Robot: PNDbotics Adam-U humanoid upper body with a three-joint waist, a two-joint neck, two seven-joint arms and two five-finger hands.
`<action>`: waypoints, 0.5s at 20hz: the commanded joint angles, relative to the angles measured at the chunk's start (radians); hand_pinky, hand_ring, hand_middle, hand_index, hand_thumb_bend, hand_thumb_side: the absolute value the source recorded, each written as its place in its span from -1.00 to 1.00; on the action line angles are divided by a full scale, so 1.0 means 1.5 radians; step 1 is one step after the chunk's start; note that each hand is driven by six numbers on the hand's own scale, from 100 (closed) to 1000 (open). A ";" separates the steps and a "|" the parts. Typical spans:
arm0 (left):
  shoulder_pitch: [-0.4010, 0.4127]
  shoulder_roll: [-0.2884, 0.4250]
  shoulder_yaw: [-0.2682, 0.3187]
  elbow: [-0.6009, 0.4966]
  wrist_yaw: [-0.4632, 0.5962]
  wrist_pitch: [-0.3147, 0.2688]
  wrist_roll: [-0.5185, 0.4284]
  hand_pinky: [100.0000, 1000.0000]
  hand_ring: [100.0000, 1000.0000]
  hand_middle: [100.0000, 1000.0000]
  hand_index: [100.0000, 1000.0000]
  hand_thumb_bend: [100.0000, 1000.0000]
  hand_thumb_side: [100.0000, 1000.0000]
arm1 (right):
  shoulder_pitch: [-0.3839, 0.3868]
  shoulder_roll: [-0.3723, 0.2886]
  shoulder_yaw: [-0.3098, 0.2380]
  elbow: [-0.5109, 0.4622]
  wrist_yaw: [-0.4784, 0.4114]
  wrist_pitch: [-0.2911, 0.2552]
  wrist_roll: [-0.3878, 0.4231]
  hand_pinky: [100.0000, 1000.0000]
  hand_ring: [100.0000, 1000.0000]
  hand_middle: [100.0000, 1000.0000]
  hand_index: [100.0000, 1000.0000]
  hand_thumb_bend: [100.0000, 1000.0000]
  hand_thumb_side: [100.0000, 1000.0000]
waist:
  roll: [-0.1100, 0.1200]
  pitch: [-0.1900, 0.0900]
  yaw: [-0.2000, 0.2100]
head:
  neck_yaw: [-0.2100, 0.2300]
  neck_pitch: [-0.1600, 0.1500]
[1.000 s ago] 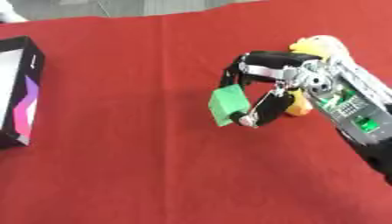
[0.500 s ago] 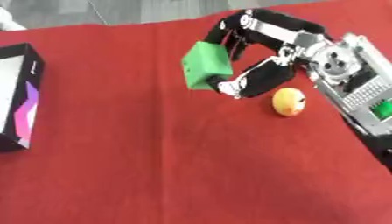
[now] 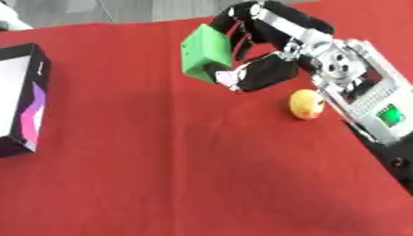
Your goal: Pick up the objects with one hand, pass them to the other hand, and then place them into the box on the other side of the table.
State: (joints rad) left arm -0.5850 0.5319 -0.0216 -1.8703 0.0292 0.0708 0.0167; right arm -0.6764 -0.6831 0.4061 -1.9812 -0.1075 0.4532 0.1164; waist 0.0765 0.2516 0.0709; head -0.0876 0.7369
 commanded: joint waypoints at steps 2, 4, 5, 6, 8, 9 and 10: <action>-0.045 0.039 -0.042 0.010 -0.030 0.023 -0.074 0.56 0.66 0.65 0.54 -1.00 0.23 | -0.010 0.004 0.008 -0.013 -0.051 0.008 -0.058 0.07 0.16 -0.15 0.03 -1.00 -0.90 | 0.010 -0.031 0.006 | -0.006 0.002; -0.064 0.042 -0.061 0.015 -0.046 0.034 -0.108 0.56 0.66 0.65 0.54 -1.00 0.20 | -0.012 0.007 0.014 -0.013 -0.068 0.007 -0.077 0.07 0.15 -0.15 0.02 -1.00 -0.89 | 0.012 -0.035 0.009 | -0.009 0.003; -0.074 0.045 -0.071 0.018 -0.056 0.039 -0.125 0.56 0.66 0.65 0.55 -1.00 0.16 | -0.013 0.009 0.017 -0.013 -0.076 0.006 -0.085 0.06 0.15 -0.15 0.02 -1.00 -0.88 | 0.013 -0.036 0.010 | -0.011 0.004; -0.085 0.047 -0.082 0.020 -0.067 0.044 -0.142 0.56 0.66 0.65 0.55 -1.00 0.13 | -0.014 0.010 0.019 -0.013 -0.082 0.005 -0.093 0.06 0.15 -0.15 0.02 -1.00 -0.87 | 0.013 -0.037 0.011 | -0.013 0.004; -0.108 0.051 -0.106 0.023 -0.089 0.051 -0.174 0.56 0.66 0.65 0.56 -1.00 0.10 | -0.015 0.013 0.026 -0.013 -0.091 0.005 -0.107 0.06 0.15 -0.15 0.02 -1.00 -0.87 | 0.015 -0.039 0.012 | -0.018 0.005; -0.121 0.053 -0.120 0.024 -0.100 0.055 -0.191 0.57 0.66 0.65 0.57 -1.00 0.08 | -0.016 0.015 0.031 -0.013 -0.094 0.005 -0.111 0.06 0.15 -0.15 0.02 -1.00 -0.88 | 0.015 -0.040 0.012 | -0.020 0.006; -0.135 0.053 -0.135 0.027 -0.111 0.058 -0.209 0.57 0.66 0.65 0.57 -1.00 0.09 | -0.017 0.017 0.035 -0.013 -0.094 0.005 -0.114 0.06 0.15 -0.15 0.02 -1.00 -0.88 | 0.016 -0.041 0.013 | -0.022 0.007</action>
State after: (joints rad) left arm -0.7667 0.5772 -0.2090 -1.8261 -0.1164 0.1531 -0.2666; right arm -0.6840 -0.6540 0.4595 -1.9816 -0.2393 0.4611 -0.0418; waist 0.0887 0.2217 0.0881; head -0.1152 0.7455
